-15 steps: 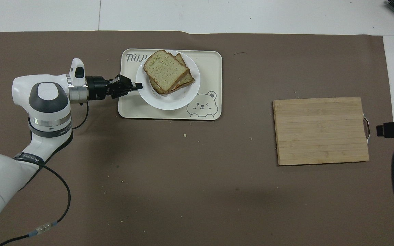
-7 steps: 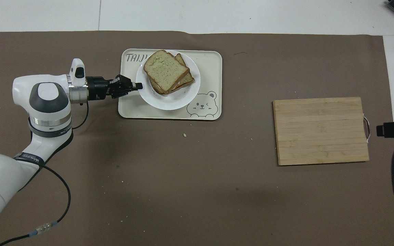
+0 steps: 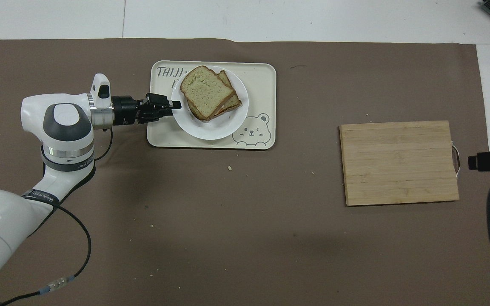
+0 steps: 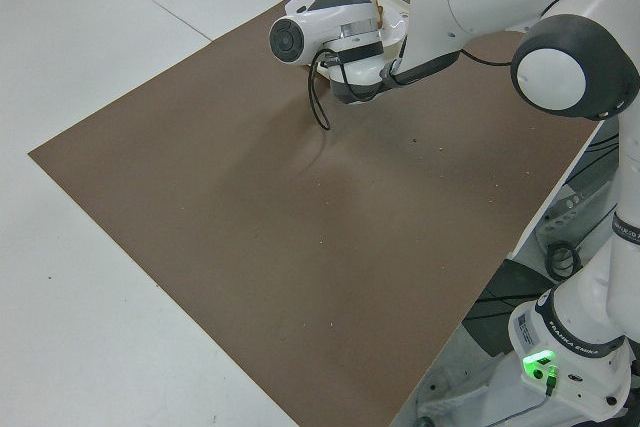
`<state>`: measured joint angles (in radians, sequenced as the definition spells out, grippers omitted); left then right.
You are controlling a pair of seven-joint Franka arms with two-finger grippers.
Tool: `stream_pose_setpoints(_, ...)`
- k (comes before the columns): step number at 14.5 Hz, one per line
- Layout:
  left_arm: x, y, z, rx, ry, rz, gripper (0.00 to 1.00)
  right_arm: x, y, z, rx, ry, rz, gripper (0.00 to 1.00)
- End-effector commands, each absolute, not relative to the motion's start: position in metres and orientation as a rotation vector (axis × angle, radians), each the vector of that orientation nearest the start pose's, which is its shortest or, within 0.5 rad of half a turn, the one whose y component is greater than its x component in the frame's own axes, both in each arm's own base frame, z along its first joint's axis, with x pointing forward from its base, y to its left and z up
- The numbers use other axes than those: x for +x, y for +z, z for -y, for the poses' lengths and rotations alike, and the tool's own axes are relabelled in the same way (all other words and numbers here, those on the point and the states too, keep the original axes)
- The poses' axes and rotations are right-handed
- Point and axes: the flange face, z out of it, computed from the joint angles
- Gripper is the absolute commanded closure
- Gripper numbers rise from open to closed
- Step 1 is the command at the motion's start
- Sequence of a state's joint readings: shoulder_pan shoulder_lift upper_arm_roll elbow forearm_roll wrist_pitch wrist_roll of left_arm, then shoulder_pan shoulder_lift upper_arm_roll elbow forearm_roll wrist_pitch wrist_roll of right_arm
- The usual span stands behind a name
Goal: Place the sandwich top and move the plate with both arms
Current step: 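Open the left gripper and release the plate on the tray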
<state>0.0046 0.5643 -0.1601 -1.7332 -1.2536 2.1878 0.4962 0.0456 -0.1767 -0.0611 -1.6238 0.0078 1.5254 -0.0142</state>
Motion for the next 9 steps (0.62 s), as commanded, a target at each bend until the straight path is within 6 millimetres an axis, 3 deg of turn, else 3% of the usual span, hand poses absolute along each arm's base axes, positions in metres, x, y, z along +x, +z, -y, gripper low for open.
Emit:
stream_pose_setpoints(1, 0.663, 0.275, 0.122, 2.105, 0.101, -0.200, 0.00, 0.487, 0.690, 0.013, -3.125, -0.115, 0.028, 0.00)
stream_pose_setpoints(3, 0.661, 0.274, 0.120, 2.116, 0.116, -0.181, 0.00, 0.487, 0.690, 0.013, -3.125, -0.118, 0.028, 0.00)
stream_pose_setpoints(5, 0.657, 0.292, 0.117, 2.143, 0.145, -0.164, 0.00, 0.487, 0.690, 0.013, -3.125, -0.118, 0.028, 0.00)
stream_pose_setpoints(6, 0.654, 0.291, 0.110, 2.182, 0.141, -0.143, 0.00, 0.487, 0.690, 0.013, -3.125, -0.118, 0.028, 0.00)
stream_pose_setpoints(9, 0.649, 0.322, 0.096, 2.306, 0.131, -0.081, 0.00, 0.487, 0.690, 0.013, -3.125, -0.118, 0.028, 0.00)
